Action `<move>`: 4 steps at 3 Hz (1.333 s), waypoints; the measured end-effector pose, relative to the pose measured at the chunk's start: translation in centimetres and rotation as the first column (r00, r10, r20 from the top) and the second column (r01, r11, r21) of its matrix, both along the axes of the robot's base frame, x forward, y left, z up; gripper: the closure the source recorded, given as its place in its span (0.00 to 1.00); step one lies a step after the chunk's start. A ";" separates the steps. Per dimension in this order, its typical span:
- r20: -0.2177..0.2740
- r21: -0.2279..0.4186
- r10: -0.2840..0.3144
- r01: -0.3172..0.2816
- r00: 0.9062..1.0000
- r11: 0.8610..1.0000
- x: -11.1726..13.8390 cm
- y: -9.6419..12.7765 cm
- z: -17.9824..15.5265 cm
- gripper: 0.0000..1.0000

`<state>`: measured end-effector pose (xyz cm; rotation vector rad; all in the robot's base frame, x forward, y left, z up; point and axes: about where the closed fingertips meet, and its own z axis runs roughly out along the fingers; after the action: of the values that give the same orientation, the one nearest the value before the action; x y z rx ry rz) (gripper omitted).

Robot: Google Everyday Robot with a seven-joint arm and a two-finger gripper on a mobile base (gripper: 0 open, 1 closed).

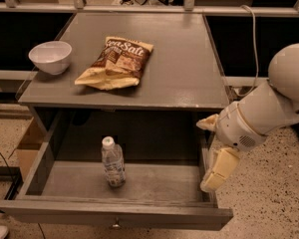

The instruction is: Pick blue plastic bottle from top drawer and place on counter

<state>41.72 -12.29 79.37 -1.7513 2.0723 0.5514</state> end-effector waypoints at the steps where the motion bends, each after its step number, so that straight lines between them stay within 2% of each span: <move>1: 0.000 0.000 0.000 0.000 1.000 1.000 0.0 0.0 0.0 0.00; 3: -0.058 0.103 0.006 0.000 0.998 0.995 -0.4 2.3 -3.7 0.00; 4: -0.060 0.106 0.004 0.002 0.998 0.994 -0.5 2.4 -3.8 0.00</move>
Offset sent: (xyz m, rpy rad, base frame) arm -0.0115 0.0207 -0.0462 0.1181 0.0828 -0.0026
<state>41.25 -9.91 75.52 -1.6952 2.0419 0.7095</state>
